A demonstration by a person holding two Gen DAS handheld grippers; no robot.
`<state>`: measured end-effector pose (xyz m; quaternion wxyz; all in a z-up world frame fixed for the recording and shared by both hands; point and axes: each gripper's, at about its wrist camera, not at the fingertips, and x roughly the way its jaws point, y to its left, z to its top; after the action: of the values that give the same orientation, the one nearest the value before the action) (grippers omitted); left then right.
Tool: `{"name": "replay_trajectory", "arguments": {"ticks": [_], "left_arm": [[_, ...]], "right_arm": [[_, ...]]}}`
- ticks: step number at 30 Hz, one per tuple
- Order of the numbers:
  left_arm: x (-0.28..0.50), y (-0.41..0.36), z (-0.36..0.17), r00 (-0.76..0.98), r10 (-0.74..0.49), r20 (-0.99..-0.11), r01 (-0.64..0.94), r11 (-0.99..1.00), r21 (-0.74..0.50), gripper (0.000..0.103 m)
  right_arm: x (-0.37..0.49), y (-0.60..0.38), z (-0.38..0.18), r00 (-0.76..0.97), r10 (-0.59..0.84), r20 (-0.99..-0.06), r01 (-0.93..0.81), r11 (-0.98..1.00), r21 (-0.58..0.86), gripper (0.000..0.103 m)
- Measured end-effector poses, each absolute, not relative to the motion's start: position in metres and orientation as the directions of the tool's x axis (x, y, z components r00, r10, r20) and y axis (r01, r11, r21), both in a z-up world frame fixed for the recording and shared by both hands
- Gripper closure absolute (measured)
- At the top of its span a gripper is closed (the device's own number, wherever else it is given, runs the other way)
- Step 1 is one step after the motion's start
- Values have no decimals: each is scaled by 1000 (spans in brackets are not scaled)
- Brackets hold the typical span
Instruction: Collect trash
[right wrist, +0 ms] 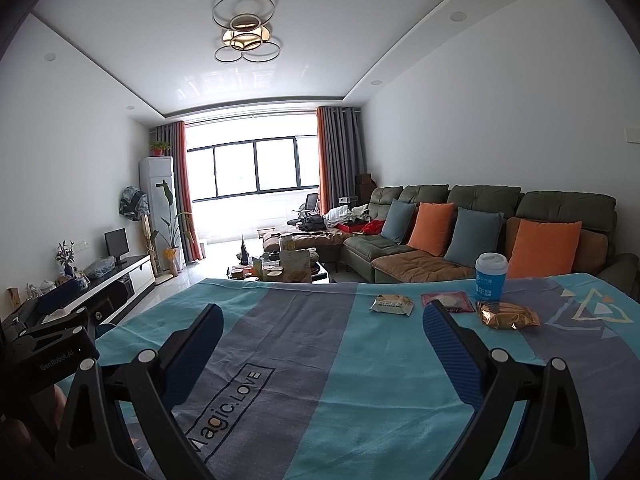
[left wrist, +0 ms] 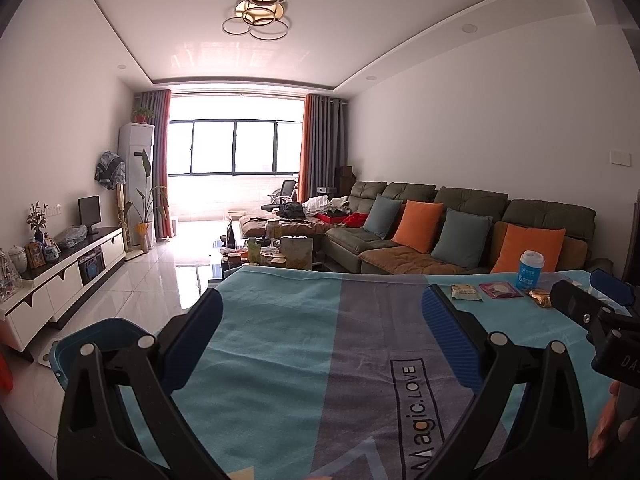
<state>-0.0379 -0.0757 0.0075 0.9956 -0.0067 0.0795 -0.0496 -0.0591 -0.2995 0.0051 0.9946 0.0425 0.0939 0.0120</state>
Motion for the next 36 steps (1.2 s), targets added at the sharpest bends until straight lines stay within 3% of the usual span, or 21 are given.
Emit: {"name": "replay_trajectory", "arguments": {"ticks": [36], "left_arm": [[-35, -69, 5, 981, -89, -172, 86, 996, -22, 5]], "right_arm": [[-57, -297, 7, 983, 32, -178, -17, 996, 83, 7]]}}
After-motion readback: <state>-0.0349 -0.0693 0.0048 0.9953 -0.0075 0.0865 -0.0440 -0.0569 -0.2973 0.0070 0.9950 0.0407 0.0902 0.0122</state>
